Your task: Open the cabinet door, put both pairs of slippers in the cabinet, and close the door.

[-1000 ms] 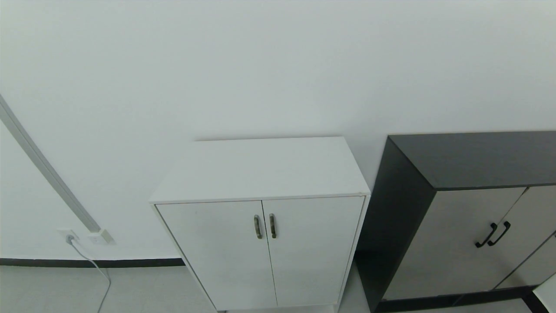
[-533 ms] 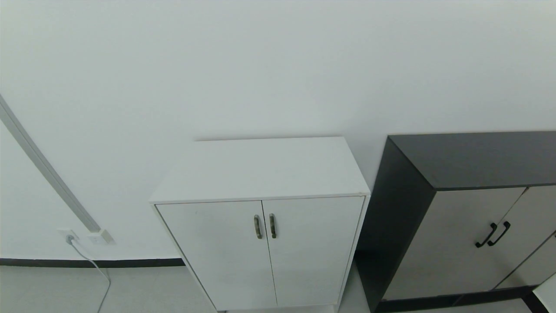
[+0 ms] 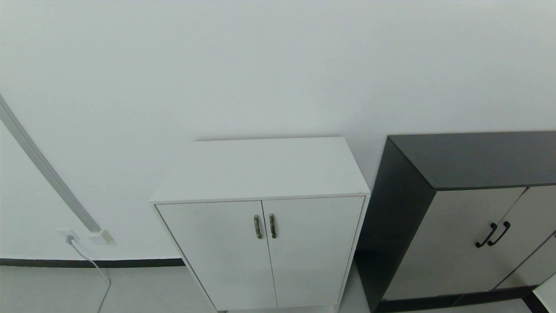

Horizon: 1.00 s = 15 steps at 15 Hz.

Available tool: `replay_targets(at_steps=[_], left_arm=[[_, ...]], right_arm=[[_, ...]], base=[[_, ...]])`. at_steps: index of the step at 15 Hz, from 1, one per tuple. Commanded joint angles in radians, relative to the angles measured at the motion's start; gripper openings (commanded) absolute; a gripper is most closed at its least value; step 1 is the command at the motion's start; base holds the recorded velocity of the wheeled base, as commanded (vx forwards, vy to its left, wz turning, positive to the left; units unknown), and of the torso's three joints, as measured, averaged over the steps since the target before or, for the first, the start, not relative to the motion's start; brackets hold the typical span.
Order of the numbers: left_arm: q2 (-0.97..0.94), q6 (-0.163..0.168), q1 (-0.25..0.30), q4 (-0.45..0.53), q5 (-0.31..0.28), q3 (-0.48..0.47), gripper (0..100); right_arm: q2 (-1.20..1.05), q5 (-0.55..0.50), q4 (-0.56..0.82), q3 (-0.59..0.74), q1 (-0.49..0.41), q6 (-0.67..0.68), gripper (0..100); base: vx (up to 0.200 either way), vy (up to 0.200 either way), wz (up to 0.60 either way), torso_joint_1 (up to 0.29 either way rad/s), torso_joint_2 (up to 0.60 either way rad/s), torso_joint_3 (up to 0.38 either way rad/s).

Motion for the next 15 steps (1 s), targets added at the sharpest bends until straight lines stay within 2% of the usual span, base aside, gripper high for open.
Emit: replay_targets(at_steps=[1, 15], left_arm=[[0.000, 0.000, 0.000, 0.000, 0.000, 0.000, 0], [0.000, 0.000, 0.000, 0.000, 0.000, 0.000, 0]], right_arm=[[-0.008, -0.001, 0.000, 0.000, 0.001, 0.000, 0], [-0.008, 0.002, 0.000, 0.000, 0.001, -0.015, 0]], base=[[0.000, 0.000, 0.00, 0.000, 0.00, 0.000], [0.000, 0.000, 0.00, 0.000, 0.00, 0.000]])
